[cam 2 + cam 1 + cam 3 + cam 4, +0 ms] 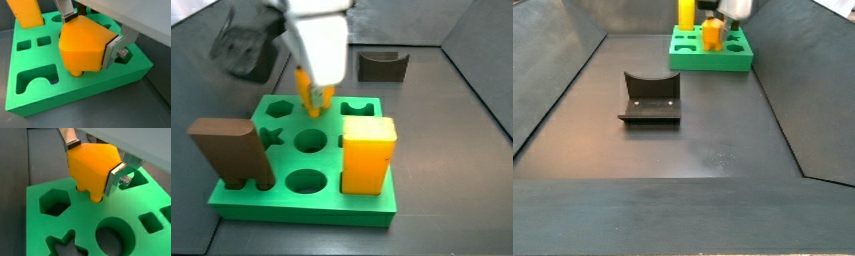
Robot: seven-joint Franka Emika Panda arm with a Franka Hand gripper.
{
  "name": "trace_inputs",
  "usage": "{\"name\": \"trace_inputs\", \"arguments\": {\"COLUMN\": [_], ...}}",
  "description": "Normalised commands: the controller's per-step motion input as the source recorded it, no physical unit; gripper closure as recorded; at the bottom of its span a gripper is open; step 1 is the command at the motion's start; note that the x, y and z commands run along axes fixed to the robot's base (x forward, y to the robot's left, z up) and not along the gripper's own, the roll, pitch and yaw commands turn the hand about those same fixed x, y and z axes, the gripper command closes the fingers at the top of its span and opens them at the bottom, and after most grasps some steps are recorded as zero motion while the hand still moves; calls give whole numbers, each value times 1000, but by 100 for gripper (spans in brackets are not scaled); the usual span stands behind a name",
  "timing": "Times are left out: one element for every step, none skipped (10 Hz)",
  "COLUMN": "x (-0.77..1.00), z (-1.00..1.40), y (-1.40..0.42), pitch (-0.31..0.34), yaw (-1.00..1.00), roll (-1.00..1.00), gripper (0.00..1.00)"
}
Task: Pick up the 3 prong object. Move up. Place the 3 prong object on the fixture. Regrasp the 3 prong object. Move to above the board. Insert the 3 prong object.
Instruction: Insert the 3 prong object.
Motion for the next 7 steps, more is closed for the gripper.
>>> {"name": "trace_inputs", "arguments": {"x": [0, 191, 366, 486, 471, 220, 0], "z": [-420, -197, -29, -257, -223, 0, 0], "y": [-280, -440, -434, -291, 0, 69, 0], "pitch": [-269, 0, 133, 187, 11, 30, 0], "yaw": [114, 0, 0, -91, -314, -194, 0], "roll": [303, 500, 500, 456, -69, -99, 0], "gripper": [100, 100, 100, 100, 100, 100, 100]}}
